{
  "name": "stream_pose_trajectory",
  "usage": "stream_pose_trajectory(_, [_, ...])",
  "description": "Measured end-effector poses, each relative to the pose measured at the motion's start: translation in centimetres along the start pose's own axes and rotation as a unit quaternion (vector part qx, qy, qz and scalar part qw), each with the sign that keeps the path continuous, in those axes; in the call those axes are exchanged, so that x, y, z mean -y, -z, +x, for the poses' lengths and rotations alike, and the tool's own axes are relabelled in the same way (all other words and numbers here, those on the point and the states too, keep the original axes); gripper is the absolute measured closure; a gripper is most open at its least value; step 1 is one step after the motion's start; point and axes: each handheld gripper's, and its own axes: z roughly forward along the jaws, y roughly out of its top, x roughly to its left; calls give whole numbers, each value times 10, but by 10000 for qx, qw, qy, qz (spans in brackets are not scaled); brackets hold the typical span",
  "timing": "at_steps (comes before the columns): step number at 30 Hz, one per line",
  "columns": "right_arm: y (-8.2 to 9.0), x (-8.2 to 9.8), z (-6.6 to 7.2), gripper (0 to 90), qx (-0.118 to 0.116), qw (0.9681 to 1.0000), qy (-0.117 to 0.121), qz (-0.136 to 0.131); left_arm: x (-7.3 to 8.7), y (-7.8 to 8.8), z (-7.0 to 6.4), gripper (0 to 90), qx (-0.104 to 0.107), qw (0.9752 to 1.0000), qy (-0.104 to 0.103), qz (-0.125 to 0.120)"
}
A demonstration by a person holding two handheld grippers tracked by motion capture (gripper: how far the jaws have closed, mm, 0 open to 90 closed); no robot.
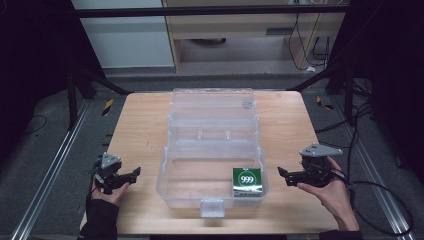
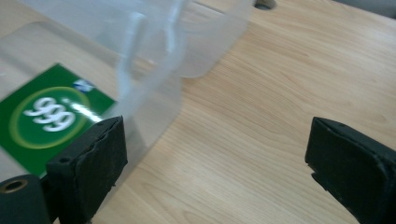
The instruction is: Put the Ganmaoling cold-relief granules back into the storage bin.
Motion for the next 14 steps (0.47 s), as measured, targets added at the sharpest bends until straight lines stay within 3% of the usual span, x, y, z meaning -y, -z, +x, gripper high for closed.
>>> stream_pose_trajectory(2, [-3, 6, -5, 55, 227, 9997, -109, -69, 0, 0, 0, 215, 3, 10000, 3, -3])
stream_pose_trajectory(4, [-7, 12, -10, 51, 329, 9988, -326, -131, 0, 0, 0, 218, 3, 10000, 17, -17])
stream_pose_trajectory(5, [-7, 12, -10, 51, 329, 9988, -326, -131, 0, 0, 0, 219, 3, 10000, 17, -17])
stream_pose_trajectory(6, [-12, 19, -14, 48, 526, 9976, -442, -128, 0, 0, 0, 221, 2, 10000, 11, -15])
stream_pose_trajectory(9, [-16, 27, -17, 48, 643, 9962, -566, -129, 0, 0, 0, 225, 4, 10000, 15, -15])
stream_pose_trajectory(12, [-22, 39, -23, 48, 872, 9929, -796, -105, 0, 0, 0, 233, 9, 10000, 6, -4])
stream_pose_trajectory(14, [-24, 41, -24, 45, 888, 9925, -836, -93, 0, 0, 0, 238, 15, 10000, 11, -3])
